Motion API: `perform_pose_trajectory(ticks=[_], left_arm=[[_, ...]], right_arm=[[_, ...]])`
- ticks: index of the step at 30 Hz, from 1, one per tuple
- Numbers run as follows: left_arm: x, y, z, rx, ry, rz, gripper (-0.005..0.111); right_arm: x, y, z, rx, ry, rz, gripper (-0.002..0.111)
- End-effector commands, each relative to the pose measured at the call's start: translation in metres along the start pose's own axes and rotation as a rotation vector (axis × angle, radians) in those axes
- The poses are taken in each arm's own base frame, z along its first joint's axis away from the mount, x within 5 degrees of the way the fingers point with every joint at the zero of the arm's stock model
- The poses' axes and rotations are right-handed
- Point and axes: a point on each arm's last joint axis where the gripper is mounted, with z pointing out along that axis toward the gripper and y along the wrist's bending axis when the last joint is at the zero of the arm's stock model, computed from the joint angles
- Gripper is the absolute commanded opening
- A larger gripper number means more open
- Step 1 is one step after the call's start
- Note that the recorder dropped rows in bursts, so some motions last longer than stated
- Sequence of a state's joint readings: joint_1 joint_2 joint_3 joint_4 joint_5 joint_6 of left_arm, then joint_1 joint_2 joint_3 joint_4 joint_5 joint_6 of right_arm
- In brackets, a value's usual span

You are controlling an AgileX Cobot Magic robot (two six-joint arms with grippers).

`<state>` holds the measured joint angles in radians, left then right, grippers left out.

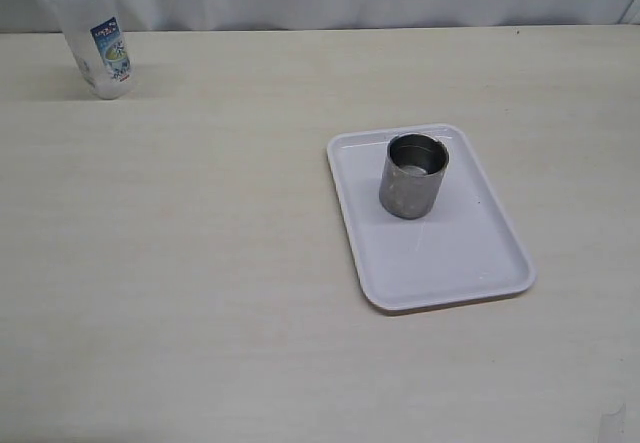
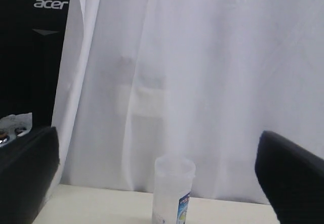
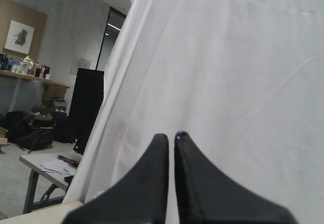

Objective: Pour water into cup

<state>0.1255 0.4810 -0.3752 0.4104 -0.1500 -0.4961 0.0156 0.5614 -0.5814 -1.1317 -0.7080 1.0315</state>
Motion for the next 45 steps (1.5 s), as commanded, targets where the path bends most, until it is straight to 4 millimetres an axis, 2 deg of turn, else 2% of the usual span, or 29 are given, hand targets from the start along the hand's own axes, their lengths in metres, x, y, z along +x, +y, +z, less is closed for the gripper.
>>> perform_pose_trajectory(ticks=[1,23,27,34,37,45], left_arm=[[-0.002,0.0,-0.004,-0.001,-0.017,-0.012,0.099],[-0.002,0.0,-0.004,-0.001,-0.017,-0.009,0.099],[0.002,0.002,-0.004,-0.029,0.029,-0.008,0.099],[0.005,0.005,-0.018,-0.066,0.079,0.109,0.099],[0.012,0.005,-0.028,-0.066,0.068,0.12,0.099],[0.049,0.007,-0.056,-0.065,0.021,0.131,0.099]], right_arm=[[-0.002,0.002,-0.003,0.001,-0.007,-0.008,0.004],[-0.002,0.002,-0.003,0.001,-0.007,-0.01,0.004],[-0.002,0.002,-0.003,0.001,-0.007,-0.01,0.004],[-0.002,0.002,-0.003,0.001,-0.007,-0.006,0.004],[-0.002,0.002,-0.003,0.001,-0.007,-0.006,0.004],[-0.002,0.002,-0.003,0.001,-0.007,-0.006,0.004]])
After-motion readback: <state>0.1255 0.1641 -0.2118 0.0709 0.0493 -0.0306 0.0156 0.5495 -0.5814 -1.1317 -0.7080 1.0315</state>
